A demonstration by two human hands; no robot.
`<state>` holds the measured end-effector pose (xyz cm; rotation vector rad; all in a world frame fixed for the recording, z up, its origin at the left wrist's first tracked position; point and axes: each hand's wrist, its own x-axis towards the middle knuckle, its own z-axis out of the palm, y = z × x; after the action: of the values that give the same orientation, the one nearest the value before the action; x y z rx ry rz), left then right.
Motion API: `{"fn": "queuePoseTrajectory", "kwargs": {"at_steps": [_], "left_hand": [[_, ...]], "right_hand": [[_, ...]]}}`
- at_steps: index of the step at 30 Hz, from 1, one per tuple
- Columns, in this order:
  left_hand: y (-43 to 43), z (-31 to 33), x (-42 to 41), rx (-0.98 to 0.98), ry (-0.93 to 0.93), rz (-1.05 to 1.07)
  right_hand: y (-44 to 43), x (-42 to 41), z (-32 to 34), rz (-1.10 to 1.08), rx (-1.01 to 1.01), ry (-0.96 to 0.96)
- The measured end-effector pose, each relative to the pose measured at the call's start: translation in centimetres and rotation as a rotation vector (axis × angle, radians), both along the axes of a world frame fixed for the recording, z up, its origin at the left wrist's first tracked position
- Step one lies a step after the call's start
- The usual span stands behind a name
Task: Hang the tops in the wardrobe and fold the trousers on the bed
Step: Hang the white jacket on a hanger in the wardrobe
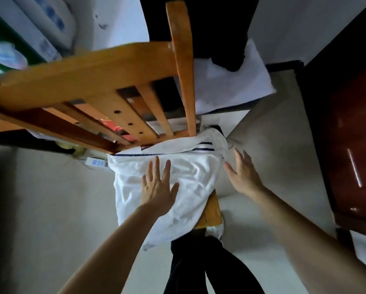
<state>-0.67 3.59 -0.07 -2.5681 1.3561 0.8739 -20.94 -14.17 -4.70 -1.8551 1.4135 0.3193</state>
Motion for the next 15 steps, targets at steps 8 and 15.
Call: {"fn": "queuePoseTrajectory", "kwargs": {"at_steps": [8, 15], "left_hand": [[0.0, -10.6, 3.8, 0.197, 0.135, 0.056], [1.0, -10.9, 4.2, 0.024, 0.280, 0.400]], "right_hand": [[-2.2, 5.2, -9.1, -0.326, 0.031, -0.137], [-2.8, 6.1, -8.8, -0.298, 0.394, -0.180]]}}
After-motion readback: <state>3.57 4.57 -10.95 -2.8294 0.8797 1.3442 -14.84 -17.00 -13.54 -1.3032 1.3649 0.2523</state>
